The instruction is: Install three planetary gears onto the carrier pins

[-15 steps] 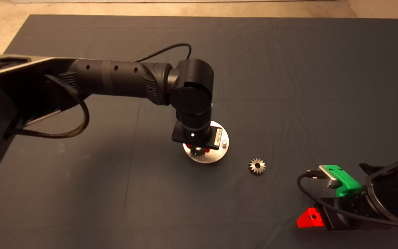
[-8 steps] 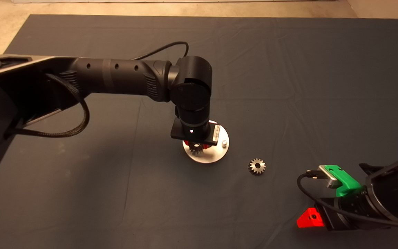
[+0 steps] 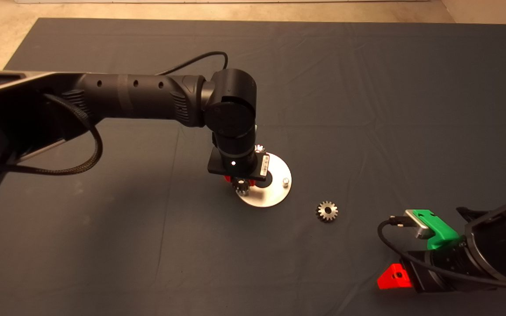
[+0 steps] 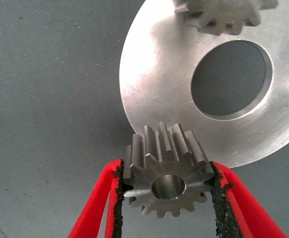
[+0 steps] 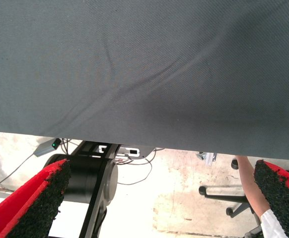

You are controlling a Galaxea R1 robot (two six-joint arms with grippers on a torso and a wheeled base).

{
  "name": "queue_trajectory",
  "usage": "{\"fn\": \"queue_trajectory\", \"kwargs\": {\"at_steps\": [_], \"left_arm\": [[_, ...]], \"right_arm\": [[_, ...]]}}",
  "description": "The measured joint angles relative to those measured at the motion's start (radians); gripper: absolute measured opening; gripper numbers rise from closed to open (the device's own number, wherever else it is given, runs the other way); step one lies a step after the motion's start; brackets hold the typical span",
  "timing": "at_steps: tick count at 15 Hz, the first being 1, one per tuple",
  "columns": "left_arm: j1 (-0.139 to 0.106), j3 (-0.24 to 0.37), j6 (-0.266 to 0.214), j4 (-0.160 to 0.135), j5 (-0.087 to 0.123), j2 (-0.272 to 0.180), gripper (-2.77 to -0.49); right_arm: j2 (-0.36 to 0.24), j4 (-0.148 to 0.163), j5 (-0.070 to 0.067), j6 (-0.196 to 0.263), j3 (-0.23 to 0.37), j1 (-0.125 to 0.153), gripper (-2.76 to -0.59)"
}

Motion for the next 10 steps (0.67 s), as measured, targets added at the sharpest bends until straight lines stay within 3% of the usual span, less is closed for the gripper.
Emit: {"fn": "queue_trajectory", "kwargs": {"at_steps": [10], "left_arm": [[0.0,0.008,0.0,0.0,0.0,-0.004,-2.29]], "right_arm": [[0.0,0.0,0.0,0.0,0.0,0.0,-0.6]]}}
